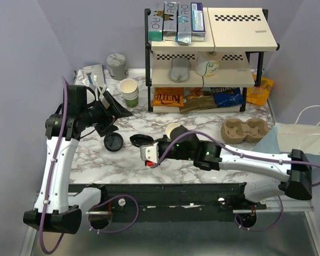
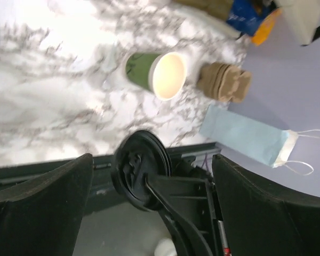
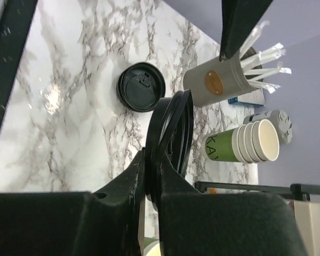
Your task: Pack the takeout coffee
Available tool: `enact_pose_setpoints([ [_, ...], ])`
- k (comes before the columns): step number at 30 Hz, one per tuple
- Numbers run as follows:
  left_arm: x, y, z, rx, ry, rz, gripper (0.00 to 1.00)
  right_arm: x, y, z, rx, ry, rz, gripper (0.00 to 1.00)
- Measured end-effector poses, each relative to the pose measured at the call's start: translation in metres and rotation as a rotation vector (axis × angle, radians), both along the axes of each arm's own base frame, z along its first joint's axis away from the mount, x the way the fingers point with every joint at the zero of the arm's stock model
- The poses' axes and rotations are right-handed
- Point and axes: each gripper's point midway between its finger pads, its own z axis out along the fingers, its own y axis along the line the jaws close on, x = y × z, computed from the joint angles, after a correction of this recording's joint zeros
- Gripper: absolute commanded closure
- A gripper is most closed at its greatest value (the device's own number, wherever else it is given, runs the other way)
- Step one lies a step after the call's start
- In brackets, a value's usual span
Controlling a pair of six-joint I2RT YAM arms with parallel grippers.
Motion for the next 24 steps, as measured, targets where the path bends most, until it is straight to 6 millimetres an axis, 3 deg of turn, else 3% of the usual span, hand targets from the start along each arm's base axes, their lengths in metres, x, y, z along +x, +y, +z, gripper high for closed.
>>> enact_pose_setpoints([
  [4,0.010,0.003,0.037,-0.024,-0.196,0.052,0.01,-0.007,-0.024,0.025,0.140,0.186,-0.082,0.82],
  [6,0.015,0.004,0.049,-0.043,-0.283,0.083,0.01,-0.008,-0.040,0.036,0.220,0.312,-0.128,0.83],
  [8,0.019,0.006,0.048,-0.056,-0.319,0.119,0.01,-0.002,-0.062,0.044,0.306,0.453,-0.188,0.83],
  [12,0.030,-0.002,0.032,-0.059,-0.319,0.135,0.01,0.010,-0.095,0.056,0.450,0.736,-0.287,0.83],
  [15,0.041,-0.031,0.014,-0.034,-0.291,0.059,0.01,0.019,-0.112,0.057,0.523,0.938,-0.348,0.83],
  [19,0.049,-0.075,-0.023,-0.004,-0.241,-0.080,0.01,0.034,-0.127,0.039,0.562,1.166,-0.446,0.83],
  [24,0.049,-0.097,-0.080,0.034,-0.154,-0.162,0.01,0.053,-0.141,0.006,0.585,1.410,-0.552,0.82],
])
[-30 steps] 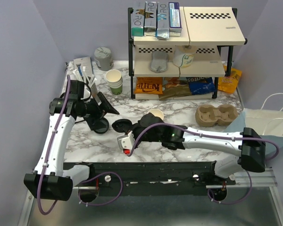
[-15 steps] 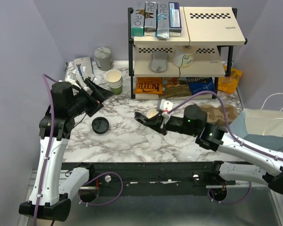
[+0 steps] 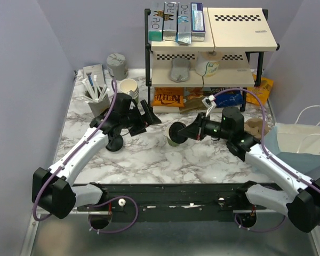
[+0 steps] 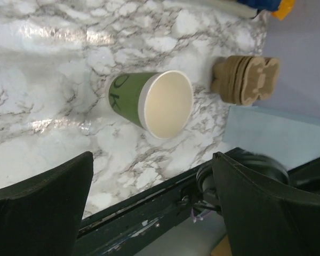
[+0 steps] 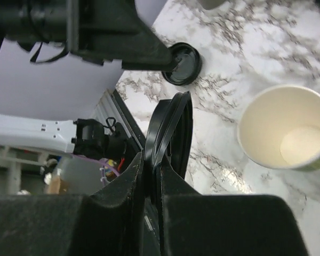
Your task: Pack the takeout coffee
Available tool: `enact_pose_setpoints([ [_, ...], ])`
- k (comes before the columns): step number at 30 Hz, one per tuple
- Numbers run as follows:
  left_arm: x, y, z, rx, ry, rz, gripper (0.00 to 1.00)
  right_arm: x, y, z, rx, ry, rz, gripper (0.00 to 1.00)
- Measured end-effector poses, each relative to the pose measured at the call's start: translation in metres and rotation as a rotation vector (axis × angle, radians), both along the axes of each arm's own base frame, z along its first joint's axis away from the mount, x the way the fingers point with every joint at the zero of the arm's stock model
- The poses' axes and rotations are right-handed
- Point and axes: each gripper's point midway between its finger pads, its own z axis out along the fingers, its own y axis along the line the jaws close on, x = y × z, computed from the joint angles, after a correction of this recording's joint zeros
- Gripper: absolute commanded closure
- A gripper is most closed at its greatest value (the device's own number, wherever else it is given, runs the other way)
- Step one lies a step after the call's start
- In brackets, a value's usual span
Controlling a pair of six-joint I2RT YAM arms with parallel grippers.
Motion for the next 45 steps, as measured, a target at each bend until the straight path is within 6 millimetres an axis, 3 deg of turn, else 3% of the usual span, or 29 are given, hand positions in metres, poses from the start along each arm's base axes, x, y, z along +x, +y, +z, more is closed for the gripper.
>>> enact_pose_setpoints([
  [3,-0.005,-0.009,-0.017,0.002,0.016,-0.034,0.01,0.011,-0.006,-0.022,0.025,0.131,-0.027,0.82],
  [7,-0.004,-0.022,-0.015,-0.034,-0.024,-0.068,0.01,0.019,-0.008,-0.041,0.050,0.240,-0.054,0.81],
  [10,0.004,-0.032,-0.013,-0.061,-0.052,-0.086,0.01,0.028,-0.008,-0.041,0.070,0.256,-0.074,0.81],
  [19,0.014,-0.050,-0.042,-0.036,0.016,-0.128,0.01,0.043,-0.010,-0.054,0.078,0.307,-0.111,0.78],
  [30,0.010,-0.062,-0.047,-0.062,0.034,-0.181,0.01,0.062,-0.013,-0.071,0.084,0.355,-0.151,0.74],
  [34,0.010,-0.069,-0.051,-0.064,0.049,-0.209,0.01,0.069,-0.014,-0.068,0.110,0.352,-0.163,0.72],
  [42,0.012,-0.074,-0.050,-0.050,0.042,-0.235,0.01,0.070,-0.015,-0.066,0.126,0.340,-0.166,0.71],
  [45,0.012,-0.074,-0.051,-0.041,0.044,-0.242,0.01,0.069,-0.015,-0.071,0.122,0.351,-0.168,0.67],
])
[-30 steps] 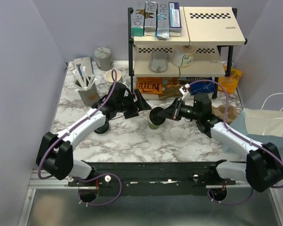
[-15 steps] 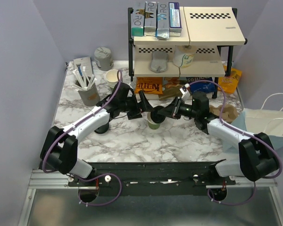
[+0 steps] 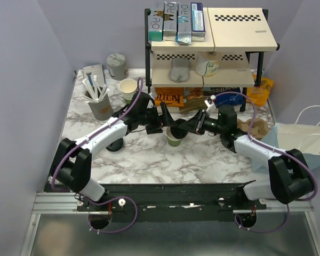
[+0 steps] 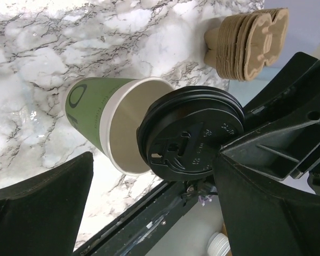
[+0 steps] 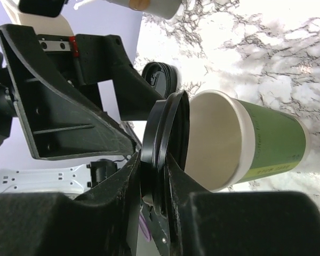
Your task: Pack the takeout coffee
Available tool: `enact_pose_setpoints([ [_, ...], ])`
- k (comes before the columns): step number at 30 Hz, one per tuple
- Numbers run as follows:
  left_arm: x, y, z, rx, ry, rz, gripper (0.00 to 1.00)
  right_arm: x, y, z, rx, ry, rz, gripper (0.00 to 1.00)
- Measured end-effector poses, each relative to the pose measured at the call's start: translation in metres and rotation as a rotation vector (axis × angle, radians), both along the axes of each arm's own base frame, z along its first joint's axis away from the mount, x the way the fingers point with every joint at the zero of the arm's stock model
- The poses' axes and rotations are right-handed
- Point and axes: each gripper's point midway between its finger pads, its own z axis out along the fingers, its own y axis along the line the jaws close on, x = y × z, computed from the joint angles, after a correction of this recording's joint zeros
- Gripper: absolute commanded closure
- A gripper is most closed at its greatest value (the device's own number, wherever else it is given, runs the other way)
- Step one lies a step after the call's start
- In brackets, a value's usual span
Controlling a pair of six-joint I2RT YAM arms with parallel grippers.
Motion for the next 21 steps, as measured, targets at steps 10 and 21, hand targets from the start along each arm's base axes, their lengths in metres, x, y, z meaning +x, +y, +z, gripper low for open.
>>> enact_pose_setpoints([
  [10,-0.004,0.001,-0.011,0.032,0.019,-0.020,0.01,0.000,-0.002,-0.012,-0.018,0.023,-0.002,0.64],
  [21,-0.006,0.003,-0.020,0.054,0.039,-0.027,0.01,-0.001,-0.006,-0.025,-0.089,0.029,0.002,0.55],
])
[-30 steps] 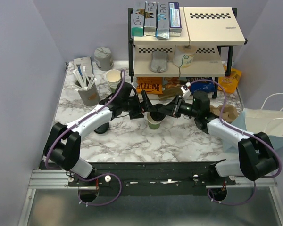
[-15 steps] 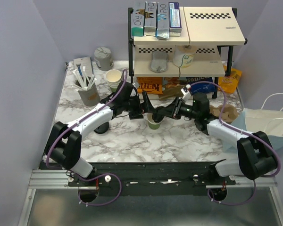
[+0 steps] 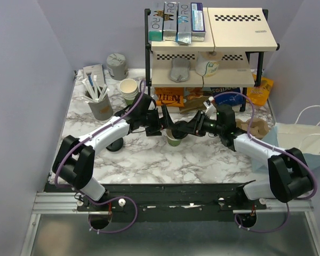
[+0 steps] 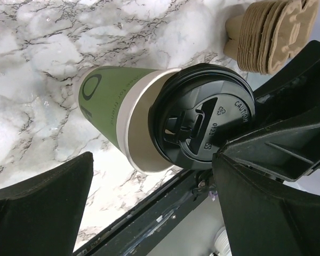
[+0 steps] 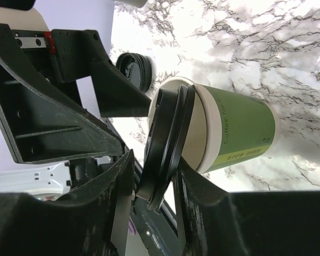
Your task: Pack the takeout coffee
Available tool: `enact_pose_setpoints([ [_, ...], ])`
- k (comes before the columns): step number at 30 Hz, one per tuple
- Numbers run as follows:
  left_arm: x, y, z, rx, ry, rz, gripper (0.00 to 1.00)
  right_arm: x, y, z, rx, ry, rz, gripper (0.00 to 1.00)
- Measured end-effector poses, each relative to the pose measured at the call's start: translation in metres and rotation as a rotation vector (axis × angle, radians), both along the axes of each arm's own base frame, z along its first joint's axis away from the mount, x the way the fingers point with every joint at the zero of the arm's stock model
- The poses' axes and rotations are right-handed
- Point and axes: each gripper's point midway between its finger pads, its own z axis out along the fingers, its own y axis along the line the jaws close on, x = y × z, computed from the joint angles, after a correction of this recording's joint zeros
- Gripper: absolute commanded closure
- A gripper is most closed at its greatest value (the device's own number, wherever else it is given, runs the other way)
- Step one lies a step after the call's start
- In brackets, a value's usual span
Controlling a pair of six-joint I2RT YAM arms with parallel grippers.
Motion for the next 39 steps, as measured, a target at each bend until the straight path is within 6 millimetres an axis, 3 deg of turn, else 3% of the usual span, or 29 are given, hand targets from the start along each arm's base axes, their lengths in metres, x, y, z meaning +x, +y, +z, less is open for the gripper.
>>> enact_pose_setpoints([
  [8,0.005,-0.003,0.003,-0.002,-0.003,0.000,0.01,0.003,-0.007,0.009,-0.065,-0.044,-0.017,0.53],
  [22,0.003,-0.005,-0.007,0.014,0.020,-0.009,0.01,0.000,-0.017,-0.013,-0.165,0.015,-0.031,0.53],
  [39,0.010,-0.011,-0.018,0.026,0.037,-0.024,0.01,0.010,-0.013,-0.021,-0.200,0.021,0.007,0.48],
])
